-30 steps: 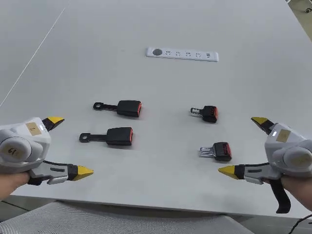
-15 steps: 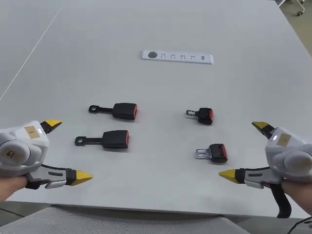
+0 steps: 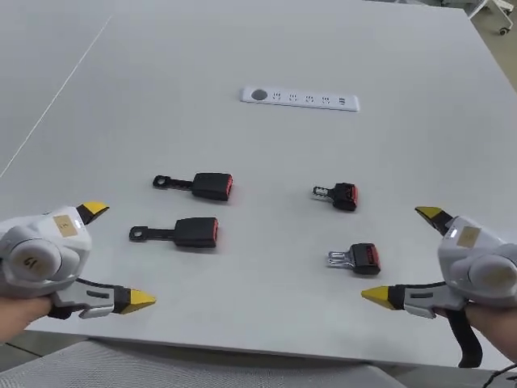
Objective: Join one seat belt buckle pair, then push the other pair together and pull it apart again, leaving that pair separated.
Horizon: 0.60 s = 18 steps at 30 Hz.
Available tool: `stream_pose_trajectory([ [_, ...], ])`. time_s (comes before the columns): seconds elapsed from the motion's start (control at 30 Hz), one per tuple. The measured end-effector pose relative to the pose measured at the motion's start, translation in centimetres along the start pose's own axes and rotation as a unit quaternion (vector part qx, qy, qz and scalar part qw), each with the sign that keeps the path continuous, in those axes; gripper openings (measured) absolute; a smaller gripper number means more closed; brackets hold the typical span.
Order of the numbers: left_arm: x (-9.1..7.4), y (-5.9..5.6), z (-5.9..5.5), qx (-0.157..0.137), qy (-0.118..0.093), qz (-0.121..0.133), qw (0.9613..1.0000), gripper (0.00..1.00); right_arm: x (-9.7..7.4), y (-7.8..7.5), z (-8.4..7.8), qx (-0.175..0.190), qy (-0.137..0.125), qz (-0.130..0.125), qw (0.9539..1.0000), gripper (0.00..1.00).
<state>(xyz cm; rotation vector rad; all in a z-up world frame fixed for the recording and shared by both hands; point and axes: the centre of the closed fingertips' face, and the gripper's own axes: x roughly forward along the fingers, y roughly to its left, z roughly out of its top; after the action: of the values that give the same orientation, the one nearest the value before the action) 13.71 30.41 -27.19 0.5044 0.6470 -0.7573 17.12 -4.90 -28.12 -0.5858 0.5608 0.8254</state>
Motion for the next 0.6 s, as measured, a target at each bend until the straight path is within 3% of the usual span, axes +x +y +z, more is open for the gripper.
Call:
stream_pose_trajectory([
  [0.33,-0.42,0.55,-0.51,-0.002,0.003,0.007,1.0,1.0,0.08,0.16,0.27,-0.001,-0.002,0.002,1.0,1.0],
  [0.6,-0.35,0.8,-0.29,-0.006,0.0,0.009,0.9999,1.0,-0.14,-0.04,0.08,0.021,-0.008,-0.001,0.9998,1.0],
])
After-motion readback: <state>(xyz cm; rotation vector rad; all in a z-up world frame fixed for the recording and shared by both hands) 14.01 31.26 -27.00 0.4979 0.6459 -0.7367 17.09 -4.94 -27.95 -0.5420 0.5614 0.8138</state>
